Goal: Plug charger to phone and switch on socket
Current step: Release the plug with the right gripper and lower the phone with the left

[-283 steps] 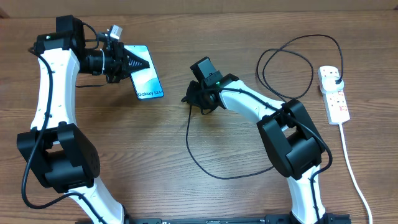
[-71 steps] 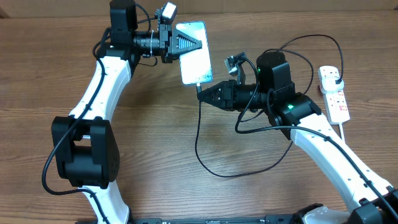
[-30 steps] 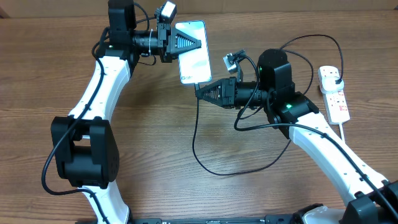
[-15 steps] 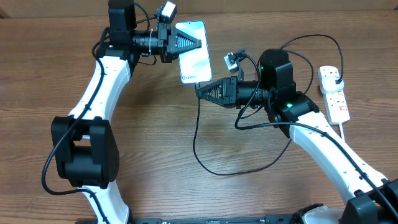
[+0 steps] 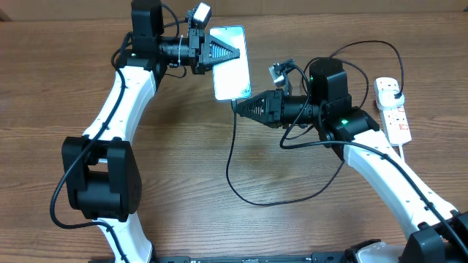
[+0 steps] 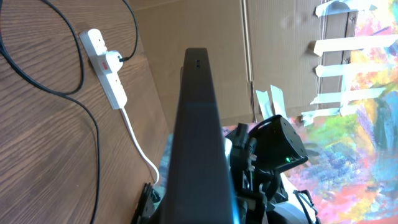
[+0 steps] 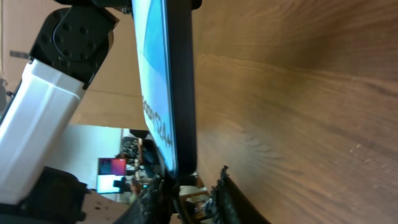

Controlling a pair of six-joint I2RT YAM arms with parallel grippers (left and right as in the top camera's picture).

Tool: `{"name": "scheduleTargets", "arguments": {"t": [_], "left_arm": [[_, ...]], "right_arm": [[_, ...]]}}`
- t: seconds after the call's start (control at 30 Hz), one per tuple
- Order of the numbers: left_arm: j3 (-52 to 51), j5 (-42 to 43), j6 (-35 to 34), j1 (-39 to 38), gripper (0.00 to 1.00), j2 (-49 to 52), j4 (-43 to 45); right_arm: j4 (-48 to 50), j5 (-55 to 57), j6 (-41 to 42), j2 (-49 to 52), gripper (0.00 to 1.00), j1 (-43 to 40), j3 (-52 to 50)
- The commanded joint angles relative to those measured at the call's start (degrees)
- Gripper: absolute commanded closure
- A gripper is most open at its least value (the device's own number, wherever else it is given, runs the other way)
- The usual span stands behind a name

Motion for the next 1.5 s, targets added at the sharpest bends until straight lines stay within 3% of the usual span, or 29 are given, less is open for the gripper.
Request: {"name": "scheduleTargets", "arguments": {"t": [0.0, 0.23, 0.4, 0.67, 0.87, 1.1, 1.3, 1.47], "left_arm": [[0.24, 4.98, 2.82, 1.03, 0.96, -0.61, -0.20], [-1.40, 4.39, 18.88, 2.01, 0.96, -0.61, -2.82], [-6.01, -3.96, 20.28, 2.21, 0.96, -0.61, -5.92], [-11.54, -17.79, 25.79, 2.25, 0.96, -0.61, -15.06], [-11.72, -20.48, 36.81, 1.81, 0.96, -0.61, -26.99], [-10.62, -31.19, 45.29, 2.19, 0.96, -0.63, -41.11], [-3.30, -40.61, 52.17, 4.15, 0.96, -0.63, -55.06], [0.90, -42.86, 56.85, 5.75, 0.96, -0.63, -59.58]], "right_arm": [[-0.83, 1.36, -2.58, -0.24, 0.68, -1.09, 1.20], [-7.37, 1.14, -7.43, -0.24, 0.57, -2.51, 1.20], [-13.20, 1.86, -10.43, -0.24, 0.45, -4.33, 1.20], [-20.52, 8.26, -13.03, -0.24, 0.41, -4.44, 1.20], [-25.83, 12.28, -15.76, -0.24, 0.37, -4.44, 1.20], [-27.58, 13.64, -16.65, -0.24, 0.34, -4.44, 1.20], [-28.20, 13.81, -16.85, -0.24, 0.31, -4.44, 1.20], [-28.17, 13.84, -16.87, -0.24, 0.30, -4.44, 1.20]]}}
